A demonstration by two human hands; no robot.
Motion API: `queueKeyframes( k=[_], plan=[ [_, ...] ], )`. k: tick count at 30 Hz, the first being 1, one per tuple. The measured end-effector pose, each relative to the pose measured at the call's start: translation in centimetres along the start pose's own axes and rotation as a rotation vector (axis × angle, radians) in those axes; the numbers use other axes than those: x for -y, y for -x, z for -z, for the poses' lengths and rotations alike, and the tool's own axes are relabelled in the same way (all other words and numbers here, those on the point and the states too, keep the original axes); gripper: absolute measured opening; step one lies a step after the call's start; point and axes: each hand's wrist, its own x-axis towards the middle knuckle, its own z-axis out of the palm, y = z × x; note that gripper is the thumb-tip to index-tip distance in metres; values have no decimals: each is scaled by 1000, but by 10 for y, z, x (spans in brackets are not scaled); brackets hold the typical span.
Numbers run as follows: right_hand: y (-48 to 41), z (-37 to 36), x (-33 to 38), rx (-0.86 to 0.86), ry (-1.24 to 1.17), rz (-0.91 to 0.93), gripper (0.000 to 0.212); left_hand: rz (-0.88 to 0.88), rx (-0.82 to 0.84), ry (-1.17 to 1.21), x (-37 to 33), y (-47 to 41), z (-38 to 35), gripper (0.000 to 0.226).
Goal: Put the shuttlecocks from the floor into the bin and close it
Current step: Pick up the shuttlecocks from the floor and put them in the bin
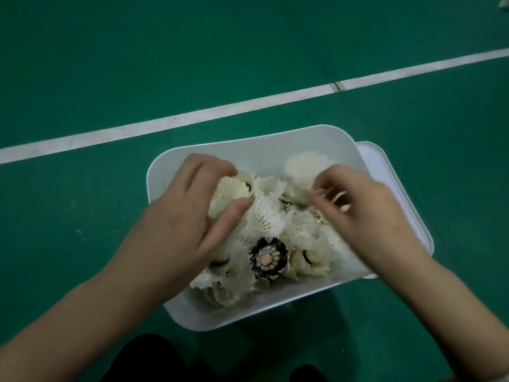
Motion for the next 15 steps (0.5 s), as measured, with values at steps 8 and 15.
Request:
queueKeyframes(
  k=[8,15],
  plan=[
    [-15,-16,-67,45,376,-270,21,-50,19,-16,12,4,-12,14],
    [-16,-37,-84,140,397,-303,21,-135,7,-122,13,5,-15,13]
  ],
)
